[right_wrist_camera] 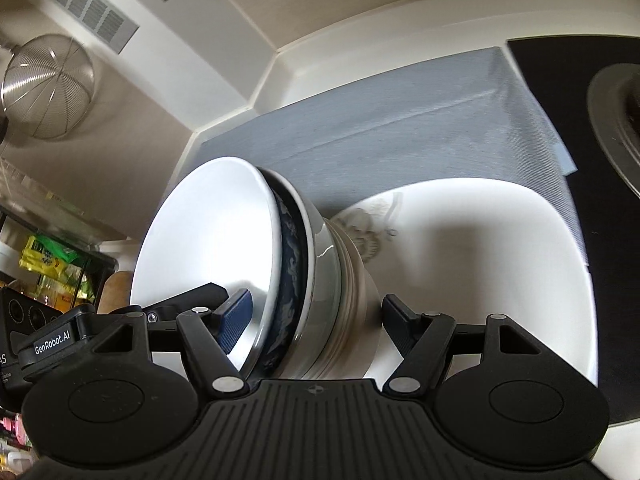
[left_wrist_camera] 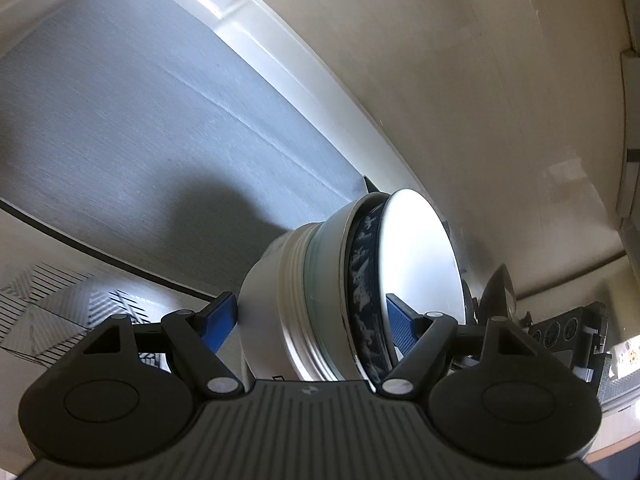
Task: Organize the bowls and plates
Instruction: 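Swing the bowl stack with both grippers over the floral plates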
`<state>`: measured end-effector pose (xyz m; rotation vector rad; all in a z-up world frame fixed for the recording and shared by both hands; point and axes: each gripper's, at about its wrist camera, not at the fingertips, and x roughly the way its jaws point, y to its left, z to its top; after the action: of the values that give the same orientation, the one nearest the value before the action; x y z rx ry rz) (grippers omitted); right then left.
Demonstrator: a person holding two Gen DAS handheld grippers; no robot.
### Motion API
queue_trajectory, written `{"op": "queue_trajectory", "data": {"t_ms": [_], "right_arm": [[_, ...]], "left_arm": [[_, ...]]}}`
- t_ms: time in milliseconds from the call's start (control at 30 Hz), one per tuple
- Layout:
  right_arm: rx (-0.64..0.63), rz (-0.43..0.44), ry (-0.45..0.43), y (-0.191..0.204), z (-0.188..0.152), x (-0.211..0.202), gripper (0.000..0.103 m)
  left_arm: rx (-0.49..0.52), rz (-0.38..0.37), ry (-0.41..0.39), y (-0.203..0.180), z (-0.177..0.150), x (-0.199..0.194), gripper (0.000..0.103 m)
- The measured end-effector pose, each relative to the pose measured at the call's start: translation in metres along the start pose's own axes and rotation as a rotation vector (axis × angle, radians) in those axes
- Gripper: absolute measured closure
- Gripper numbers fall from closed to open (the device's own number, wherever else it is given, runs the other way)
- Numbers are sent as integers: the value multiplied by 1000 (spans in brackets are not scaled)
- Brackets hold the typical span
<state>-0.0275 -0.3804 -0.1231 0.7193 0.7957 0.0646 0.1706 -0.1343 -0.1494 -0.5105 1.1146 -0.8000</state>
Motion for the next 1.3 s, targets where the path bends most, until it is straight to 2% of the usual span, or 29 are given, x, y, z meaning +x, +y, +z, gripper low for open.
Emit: {"op": "queue_trajectory", "data": {"t_ms": [500, 600, 933, 1300], "right_arm": [[56, -12, 6, -30, -4, -5, 30], [67, -11, 8, -33, -6, -6, 30], [86, 4, 5, -38, -8, -5, 30], [88, 9, -11, -43, -11, -12, 30]], "left_arm": [[41, 0, 52, 9, 9, 41, 21], [50, 2, 56, 14, 7, 38, 21], [93, 12, 48, -16, -9, 33, 21], [116, 6, 49, -27, -16, 37, 21]]}}
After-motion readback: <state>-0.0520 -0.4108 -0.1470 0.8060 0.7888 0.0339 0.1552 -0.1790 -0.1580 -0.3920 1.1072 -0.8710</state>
